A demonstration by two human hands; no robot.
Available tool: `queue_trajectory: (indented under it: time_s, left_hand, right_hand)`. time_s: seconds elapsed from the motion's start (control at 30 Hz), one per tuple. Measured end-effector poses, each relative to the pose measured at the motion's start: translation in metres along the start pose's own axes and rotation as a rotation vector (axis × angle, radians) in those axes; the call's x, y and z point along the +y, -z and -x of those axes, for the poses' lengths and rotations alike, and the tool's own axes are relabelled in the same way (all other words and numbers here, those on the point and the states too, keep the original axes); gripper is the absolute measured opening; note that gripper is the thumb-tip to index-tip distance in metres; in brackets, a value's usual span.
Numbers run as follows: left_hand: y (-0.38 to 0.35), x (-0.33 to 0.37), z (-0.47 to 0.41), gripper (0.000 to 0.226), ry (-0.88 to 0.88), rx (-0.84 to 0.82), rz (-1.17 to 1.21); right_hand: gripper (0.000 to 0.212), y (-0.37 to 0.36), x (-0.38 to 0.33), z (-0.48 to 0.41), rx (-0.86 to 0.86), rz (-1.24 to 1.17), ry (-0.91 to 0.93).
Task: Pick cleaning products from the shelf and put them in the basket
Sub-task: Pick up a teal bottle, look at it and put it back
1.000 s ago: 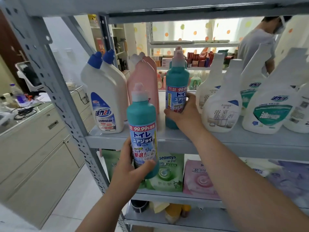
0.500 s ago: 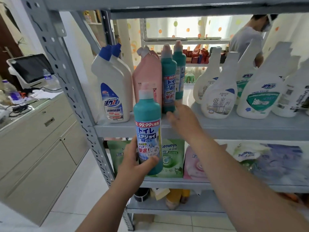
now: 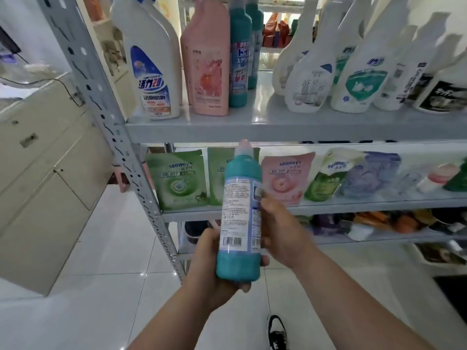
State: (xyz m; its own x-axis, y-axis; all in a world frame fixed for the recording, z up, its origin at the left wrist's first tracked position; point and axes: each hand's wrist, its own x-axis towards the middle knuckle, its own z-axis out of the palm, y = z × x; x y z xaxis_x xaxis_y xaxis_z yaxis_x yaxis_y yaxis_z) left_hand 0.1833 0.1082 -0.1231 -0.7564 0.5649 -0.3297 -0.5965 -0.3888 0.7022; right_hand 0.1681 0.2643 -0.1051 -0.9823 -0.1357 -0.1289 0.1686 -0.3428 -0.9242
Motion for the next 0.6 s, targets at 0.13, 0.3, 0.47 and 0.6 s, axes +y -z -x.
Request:
queue_trajectory:
  time_s: [0.13,0.3,0.47,0.6]
  left_hand:
    - [-0.003,-0.032,0.008,0.064,0.007,0.046,-0.138]
    - [-0.020,-0.061,0.012,0.067,-0.140,0.179,-0.388]
    - [-0.054,-0.087,0.016,0.086,0.114,0.161,-0.084]
    - [-0.085,-0.117,0.012,0.089,0.266,0.115,-0.036]
  right_hand:
    - [0.048,0.015,0.013,0.026,0.056,0.063,0.036]
    - [0.063,0.036,0.015,0.054,0.106,0.353,0.125]
    - [0.042,0.063,0.017,0.079,0.019,-0.019,-0.054]
    - [0.061,0.099,0.013,0.103,0.040,-0.111,-0.085]
